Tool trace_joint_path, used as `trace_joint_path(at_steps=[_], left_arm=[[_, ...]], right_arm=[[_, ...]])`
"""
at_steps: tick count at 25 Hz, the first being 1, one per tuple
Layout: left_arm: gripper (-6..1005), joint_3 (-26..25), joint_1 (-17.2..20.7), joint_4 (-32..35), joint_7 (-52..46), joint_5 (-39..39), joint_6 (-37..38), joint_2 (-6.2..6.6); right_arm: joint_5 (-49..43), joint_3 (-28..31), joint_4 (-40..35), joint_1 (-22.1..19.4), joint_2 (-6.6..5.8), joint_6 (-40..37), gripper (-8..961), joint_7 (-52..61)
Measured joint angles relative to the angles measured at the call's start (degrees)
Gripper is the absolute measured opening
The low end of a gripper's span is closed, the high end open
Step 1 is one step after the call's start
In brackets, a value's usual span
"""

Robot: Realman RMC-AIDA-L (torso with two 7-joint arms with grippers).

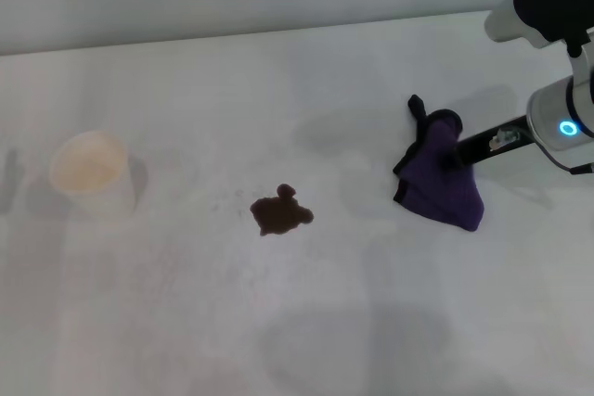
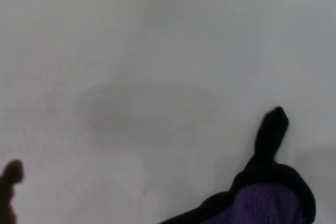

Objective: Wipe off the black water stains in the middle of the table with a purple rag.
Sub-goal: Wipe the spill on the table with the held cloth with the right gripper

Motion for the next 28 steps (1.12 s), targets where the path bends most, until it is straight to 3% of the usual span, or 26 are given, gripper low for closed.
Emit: trace_joint_path(at_steps=[7, 13, 18, 22, 28], left_arm=[[888, 0.00, 0.05, -0.12, -0.02, 0.01, -0.01, -0.03], [888, 0.01, -0.17, -0.09, -0.01, 0.00, -0.08, -0.03], [888, 0.00, -1.03, 0.22, -0.01, 0.00, -0.18, -0.03], [888, 0.00, -1.16, 0.32, -0.01, 0.00, -0.23, -0.03], [887, 0.01, -1.19, 0.07, -0.02, -0.02, -0.32, -0.02]], right_arm=[[14.38, -2.00, -2.17, 1.31, 0.04, 4.36, 123, -5.39], [26.70, -10.65, 2.43, 5.92, 0.29, 3.84, 113, -10.11], [32.11, -21.02, 11.19, 10.79, 0.71, -5.09, 114, -12.14], [33.35, -27.19, 12.54, 11.49, 0.75, -13.55, 112, -12.52], [30.43, -26.85, 12.93, 9.54, 0.12, -23.10, 109, -12.59]])
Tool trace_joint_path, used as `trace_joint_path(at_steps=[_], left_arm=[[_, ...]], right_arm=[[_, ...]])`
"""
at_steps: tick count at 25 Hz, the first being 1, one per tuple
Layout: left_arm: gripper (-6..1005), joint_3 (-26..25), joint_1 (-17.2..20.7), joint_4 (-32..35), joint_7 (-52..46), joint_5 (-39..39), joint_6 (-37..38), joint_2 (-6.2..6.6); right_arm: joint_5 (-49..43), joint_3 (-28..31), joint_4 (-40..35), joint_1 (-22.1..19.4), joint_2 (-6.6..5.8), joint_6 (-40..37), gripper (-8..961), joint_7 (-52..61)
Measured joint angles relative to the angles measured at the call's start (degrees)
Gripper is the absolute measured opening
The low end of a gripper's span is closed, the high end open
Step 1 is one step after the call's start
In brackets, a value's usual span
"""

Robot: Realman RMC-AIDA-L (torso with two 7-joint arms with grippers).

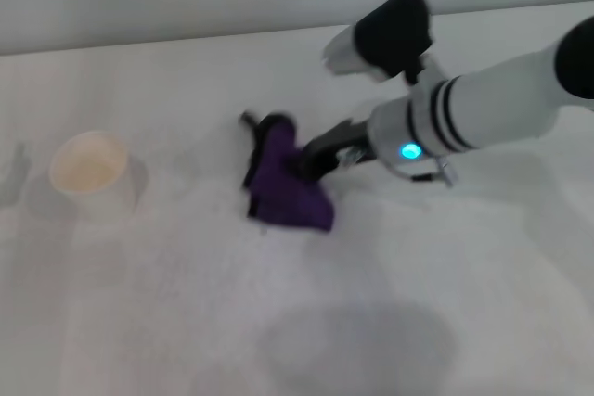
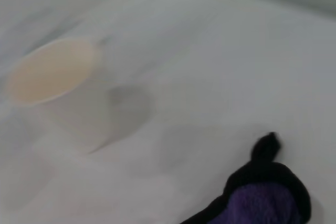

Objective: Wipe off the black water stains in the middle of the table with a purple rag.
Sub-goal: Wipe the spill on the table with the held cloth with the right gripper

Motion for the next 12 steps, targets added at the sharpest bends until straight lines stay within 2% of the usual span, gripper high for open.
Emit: trace_joint_path(at_steps=[4, 7, 9, 12], left_arm=[[888, 0.00, -0.07, -0.07, -0.03, -0.52, -0.04, 0.00], [888, 0.00, -0.21, -0.08, -0.01, -1.82, -0.48, 0.00], [888, 0.00, -0.26, -0.07, -0.01, -2.25, -0.70, 0.00], [888, 0.00, -0.44, 0.03, -0.01, -2.31, -0.72, -0.03]], right_arm=[[-6.26, 6.07, 1.07, -1.26, 0.07, -2.96, 109, 0.02], [-7.44, 8.76, 2.10, -1.22, 0.07, -3.59, 110, 0.00], [-7.14, 8.83, 2.09, -1.30, 0.25, -3.65, 110, -0.20], [-4.92, 4.94, 2.10, -0.89, 0.65, -3.84, 108, -0.42]])
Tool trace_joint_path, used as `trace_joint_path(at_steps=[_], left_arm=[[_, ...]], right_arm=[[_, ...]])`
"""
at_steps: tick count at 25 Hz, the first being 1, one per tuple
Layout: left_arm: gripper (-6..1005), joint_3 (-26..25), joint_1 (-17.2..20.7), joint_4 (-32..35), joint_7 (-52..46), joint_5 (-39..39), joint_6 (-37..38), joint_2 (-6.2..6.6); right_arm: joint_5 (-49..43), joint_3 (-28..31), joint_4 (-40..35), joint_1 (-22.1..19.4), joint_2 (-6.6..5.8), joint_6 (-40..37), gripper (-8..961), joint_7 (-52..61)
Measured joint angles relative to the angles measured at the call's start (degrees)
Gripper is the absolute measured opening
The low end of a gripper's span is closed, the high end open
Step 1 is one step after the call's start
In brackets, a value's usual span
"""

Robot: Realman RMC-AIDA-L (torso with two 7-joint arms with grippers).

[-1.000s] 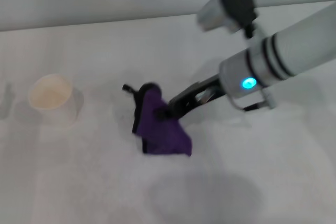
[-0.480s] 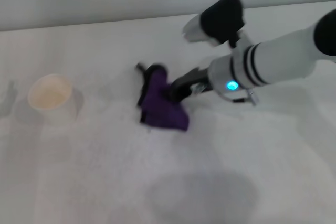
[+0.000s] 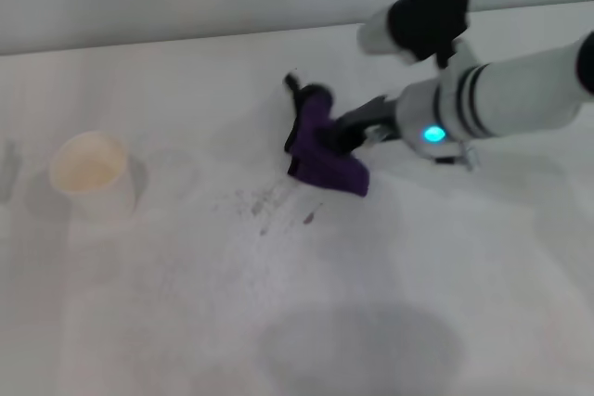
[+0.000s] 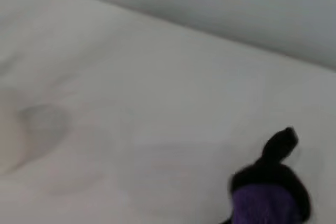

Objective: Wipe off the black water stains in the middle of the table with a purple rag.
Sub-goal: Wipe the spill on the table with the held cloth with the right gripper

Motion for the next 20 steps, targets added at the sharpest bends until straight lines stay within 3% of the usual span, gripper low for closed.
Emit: trace_joint_path(at_steps=[4, 7, 14, 20], left_arm=[[887, 0.00, -0.22, -0.01, 0.00, -0.05, 0.00, -0.01], [887, 0.00, -0.25, -0.07, 0.00, -0.12, 0.00, -0.01], [888, 0.00, -0.34, -0.03, 0.02, -1.27, 0.00, 0.03], [887, 0.00, -0.66, 0.10, 0.01, -1.29, 0.02, 0.03]], right_arm=[[8.24, -9.18, 0.25, 1.42, 0.05, -0.44, 107, -0.18], [11.13, -12.76, -1.25, 1.30, 0.05, 1.78, 106, -0.18], [12.03, -13.71, -3.03, 0.21, 0.05, 6.02, 103, -0.85], [11.27, -12.81, -0.54, 0.51, -0.33, -2.16, 100, -0.91]])
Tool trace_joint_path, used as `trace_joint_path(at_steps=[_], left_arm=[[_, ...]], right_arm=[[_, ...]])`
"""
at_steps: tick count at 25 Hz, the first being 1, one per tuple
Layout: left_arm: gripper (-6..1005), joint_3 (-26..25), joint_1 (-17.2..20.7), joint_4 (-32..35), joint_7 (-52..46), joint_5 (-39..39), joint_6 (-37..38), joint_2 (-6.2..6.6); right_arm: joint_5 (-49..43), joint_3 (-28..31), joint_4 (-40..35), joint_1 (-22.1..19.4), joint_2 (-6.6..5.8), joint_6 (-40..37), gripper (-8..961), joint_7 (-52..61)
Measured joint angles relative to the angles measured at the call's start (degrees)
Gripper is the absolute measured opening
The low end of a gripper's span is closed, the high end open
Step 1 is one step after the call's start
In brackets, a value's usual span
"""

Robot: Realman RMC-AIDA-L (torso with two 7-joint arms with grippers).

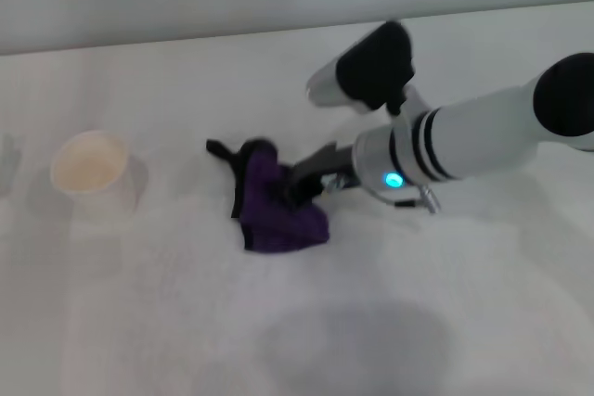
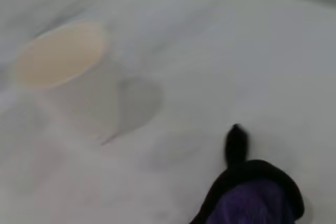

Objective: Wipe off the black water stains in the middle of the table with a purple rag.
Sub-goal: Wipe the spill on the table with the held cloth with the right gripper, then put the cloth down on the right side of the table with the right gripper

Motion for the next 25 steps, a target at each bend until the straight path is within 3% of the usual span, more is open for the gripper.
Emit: trace_joint_path(at_steps=[4, 10, 16, 21, 25], left_arm=[[887, 0.00, -0.30, -0.13, 0.05, -0.28, 0.10, 0.00], [887, 0.00, -0.44, -0.30, 0.05, -0.88, 0.42, 0.05], [888, 0.00, -0.28, -0.46, 0.11, -0.87, 0.53, 0.08], [888, 0.00, -0.36, -1.58, 0.05, -0.95, 0.54, 0.09], [888, 0.00, -0.27, -1.79, 0.02, -1.02, 0.54, 0.13]], right_arm=[[-0.94, 1.83, 1.88, 0.39, -0.50, -3.47, 98, -0.27], [-5.44, 10.61, 1.80, -2.31, -0.64, -0.94, 96, -2.12], [-14.03, 27.33, -1.78, -7.30, -0.95, 11.34, 114, -3.18], [-17.86, 32.41, -7.59, -10.55, -1.03, 18.39, 132, -4.41], [-20.30, 32.84, -10.38, -11.03, -1.05, 23.00, 146, -4.46]])
